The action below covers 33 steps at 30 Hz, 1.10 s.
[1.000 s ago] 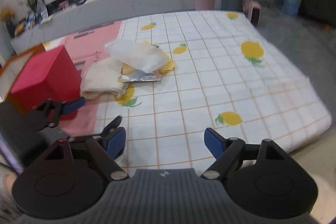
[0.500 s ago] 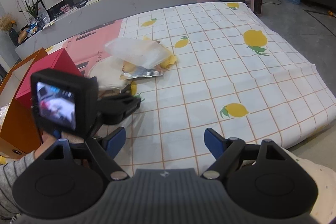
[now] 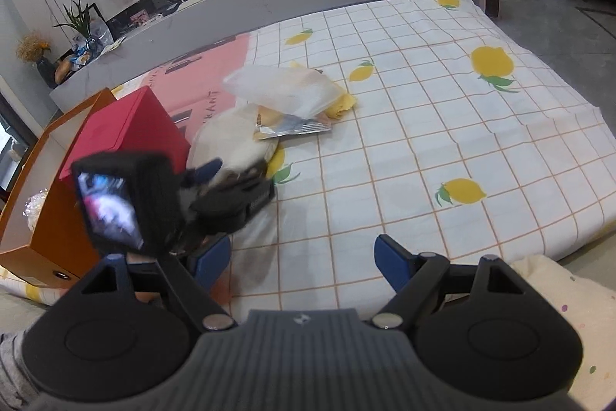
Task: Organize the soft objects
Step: 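Grasp the beige oval pad with the left tool and lift it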
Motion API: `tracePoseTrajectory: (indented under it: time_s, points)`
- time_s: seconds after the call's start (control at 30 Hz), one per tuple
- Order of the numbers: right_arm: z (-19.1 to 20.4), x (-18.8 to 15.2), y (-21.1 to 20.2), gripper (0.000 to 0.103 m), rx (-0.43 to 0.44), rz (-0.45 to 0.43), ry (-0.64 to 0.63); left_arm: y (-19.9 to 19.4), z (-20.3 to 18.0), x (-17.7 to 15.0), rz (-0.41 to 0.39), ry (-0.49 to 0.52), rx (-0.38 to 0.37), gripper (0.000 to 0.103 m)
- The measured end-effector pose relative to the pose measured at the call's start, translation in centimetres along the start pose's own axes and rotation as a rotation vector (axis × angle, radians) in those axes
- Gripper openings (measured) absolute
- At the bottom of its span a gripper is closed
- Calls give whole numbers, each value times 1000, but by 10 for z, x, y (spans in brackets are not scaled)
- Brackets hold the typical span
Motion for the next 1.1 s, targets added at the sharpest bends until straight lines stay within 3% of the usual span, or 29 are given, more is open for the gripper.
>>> tracePoseTrajectory:
  time_s: [0.27, 0.3, 0.33, 0.4, 0.5, 0.57, 0.73, 0.83, 0.97, 1.0, 1.1]
  points:
    - [0, -2, 3, 81, -7, 17, 4, -60, -6, -38, 54, 87, -122, 51]
    - [1, -2, 2, 81, -6, 14, 1, -65, -8, -41, 57, 99, -134, 56]
    - [2, -2, 1, 81, -5, 13, -1, -69, -9, -44, 57, 120, -141, 73]
    - [4, -2, 0, 81, 0, 12, -3, -76, -13, -50, 32, 162, -169, 79]
    - [3, -3, 0, 81, -2, 18, 0, -91, -15, -49, -94, 201, -186, 92]
    - [1, -5, 1, 81, -4, 23, 9, -92, -12, -44, -116, 156, -154, 96]
    - [-1, -5, 3, 81, -6, 34, 21, -61, 12, -35, 0, -78, -144, 100]
    - [-1, -7, 4, 81, -6, 42, 18, -48, 29, -31, 26, -194, -104, 100]
    - [0, -8, 5, 81, -2, 49, 13, -44, 44, -36, 17, -214, -16, 103]
    - [1, -8, 6, 81, -2, 51, 13, -39, 44, -40, 46, -225, -29, 103]
    - [0, -8, 8, 82, -6, 56, 13, -44, 34, -43, 30, -189, -65, 103]
Point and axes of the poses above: each gripper's, at about its wrist camera, not at the fingertips, and y roughly the way its jaws point, z to its left, x to its top, the point moved 7 cm from there along y, roughly the way its jaws point, and after that the axes turned 3 degrees about y, right-handed, at the moved point
